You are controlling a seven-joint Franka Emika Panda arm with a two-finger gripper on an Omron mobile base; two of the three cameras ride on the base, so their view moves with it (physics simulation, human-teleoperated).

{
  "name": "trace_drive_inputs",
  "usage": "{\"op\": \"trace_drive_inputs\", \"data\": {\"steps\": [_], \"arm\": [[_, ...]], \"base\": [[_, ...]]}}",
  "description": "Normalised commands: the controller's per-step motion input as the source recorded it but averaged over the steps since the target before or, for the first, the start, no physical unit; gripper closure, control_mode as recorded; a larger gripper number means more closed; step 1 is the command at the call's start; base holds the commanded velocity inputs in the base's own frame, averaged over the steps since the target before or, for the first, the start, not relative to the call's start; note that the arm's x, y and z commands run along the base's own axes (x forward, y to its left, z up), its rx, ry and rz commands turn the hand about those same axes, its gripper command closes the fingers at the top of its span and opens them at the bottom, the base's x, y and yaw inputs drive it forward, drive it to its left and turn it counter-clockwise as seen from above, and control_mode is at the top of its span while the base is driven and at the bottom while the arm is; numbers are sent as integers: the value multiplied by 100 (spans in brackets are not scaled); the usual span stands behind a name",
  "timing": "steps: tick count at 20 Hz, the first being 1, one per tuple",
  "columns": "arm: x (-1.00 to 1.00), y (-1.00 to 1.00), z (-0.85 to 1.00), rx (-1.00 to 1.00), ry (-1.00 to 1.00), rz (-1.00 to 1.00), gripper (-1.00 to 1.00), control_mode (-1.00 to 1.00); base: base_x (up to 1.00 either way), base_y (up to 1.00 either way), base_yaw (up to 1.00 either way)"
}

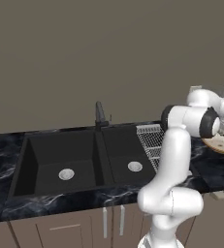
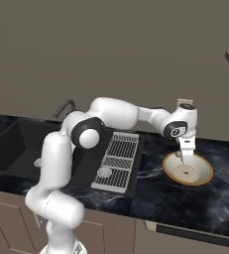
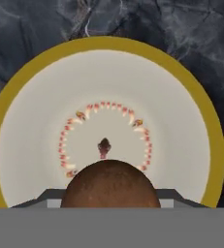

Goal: Pick the limes from the cabinet and place them in one bowl. Pick the mushroom from the sink and place it in the other bowl.

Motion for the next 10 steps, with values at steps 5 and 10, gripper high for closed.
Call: {"op": "trace_drive_inputs", "data": {"steps": [5, 10], "arm": [[4, -24, -40, 1, 3, -1, 100, -100], [3, -13, -70, 2, 2, -1, 100, -100]], "base": [[0, 0, 0], [0, 0, 0]]}}
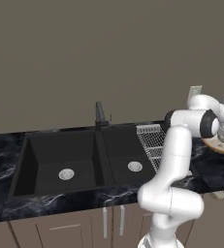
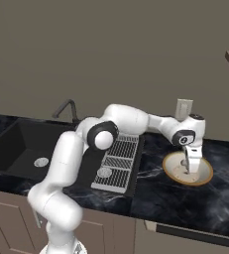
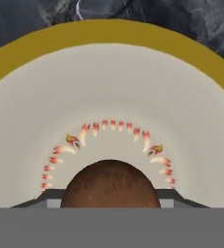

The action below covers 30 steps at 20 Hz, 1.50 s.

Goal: Pick the limes from the cabinet and place them in one bowl. Pick the mushroom from the sink and place it in the other bowl.

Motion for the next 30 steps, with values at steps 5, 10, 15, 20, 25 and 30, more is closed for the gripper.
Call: {"op": "trace_drive_inputs", "data": {"steps": [5, 10, 15, 20, 25, 30], "arm": [[12, -5, -32, 1, 0, -1, 100, -100], [12, 11, -9, 2, -2, 0, -100, -100], [1, 0, 0, 0, 0, 0, -100, -100], [-1, 3, 11, -10, 0, 0, -100, -100], [-1, 17, 32, -13, 0, 0, -100, -100], [-18, 55, 43, -5, 1, -1, -100, -100]], "base": [[0, 0, 0], [0, 0, 0], [0, 0, 0], [0, 0, 0], [0, 0, 0], [0, 0, 0]]}}
